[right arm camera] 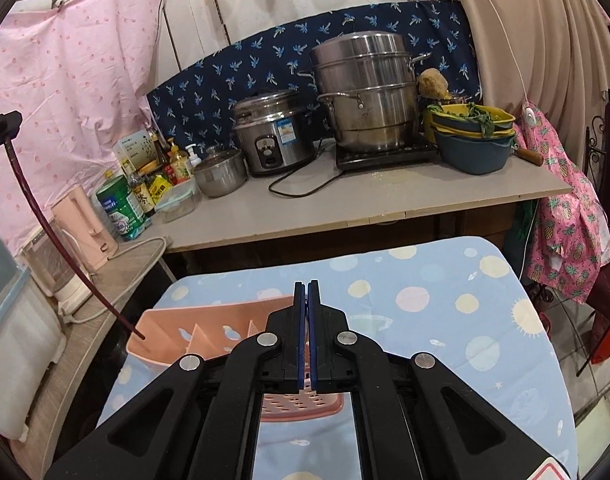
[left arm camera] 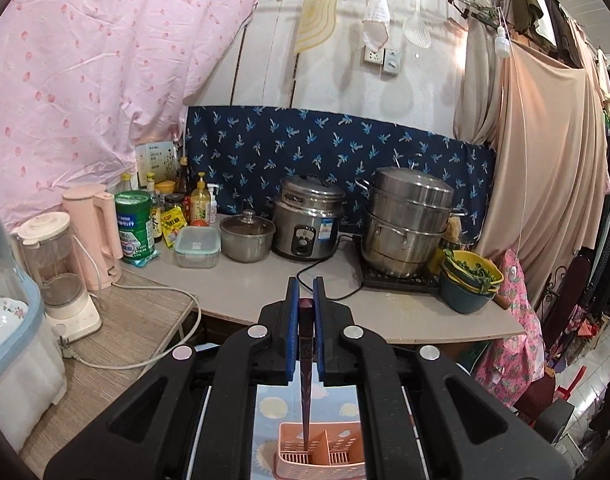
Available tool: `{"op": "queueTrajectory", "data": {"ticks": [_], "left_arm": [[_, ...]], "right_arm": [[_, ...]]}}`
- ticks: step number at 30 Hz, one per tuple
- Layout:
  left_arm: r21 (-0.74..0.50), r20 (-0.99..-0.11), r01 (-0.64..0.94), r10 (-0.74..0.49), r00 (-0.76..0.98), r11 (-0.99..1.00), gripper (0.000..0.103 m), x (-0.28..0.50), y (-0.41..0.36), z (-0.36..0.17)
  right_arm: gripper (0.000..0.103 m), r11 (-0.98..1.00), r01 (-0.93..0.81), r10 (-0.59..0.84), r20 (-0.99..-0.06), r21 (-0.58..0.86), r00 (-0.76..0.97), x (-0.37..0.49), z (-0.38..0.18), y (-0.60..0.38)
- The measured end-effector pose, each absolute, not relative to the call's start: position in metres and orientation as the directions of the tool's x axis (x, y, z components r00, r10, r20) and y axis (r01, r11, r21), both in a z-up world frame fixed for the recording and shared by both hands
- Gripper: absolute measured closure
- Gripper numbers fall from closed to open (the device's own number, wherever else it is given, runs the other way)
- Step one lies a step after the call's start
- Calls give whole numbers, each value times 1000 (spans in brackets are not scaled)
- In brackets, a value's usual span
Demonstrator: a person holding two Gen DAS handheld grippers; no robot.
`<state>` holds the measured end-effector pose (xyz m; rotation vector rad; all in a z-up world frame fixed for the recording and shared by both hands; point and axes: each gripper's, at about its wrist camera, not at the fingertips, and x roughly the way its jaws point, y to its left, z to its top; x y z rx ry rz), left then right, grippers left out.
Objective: Organize utensils
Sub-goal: 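Lower both items into the pink holder and open both grippers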
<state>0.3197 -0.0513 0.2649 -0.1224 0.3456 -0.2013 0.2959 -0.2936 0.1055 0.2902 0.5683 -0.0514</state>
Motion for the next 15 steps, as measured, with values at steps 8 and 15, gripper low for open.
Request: {"op": "queueTrajectory", "data": {"ticks": [8, 15], "left_arm": [[-168, -396, 139, -196, 897, 976, 96, 340, -46, 221], [-161, -443, 88, -151, 884, 983, 46, 328, -29, 195]], "right_arm": [[92, 950, 136, 45, -552, 281, 833, 300, 90, -299], [68, 940, 132, 59, -531, 315, 845, 274, 99, -302]]}}
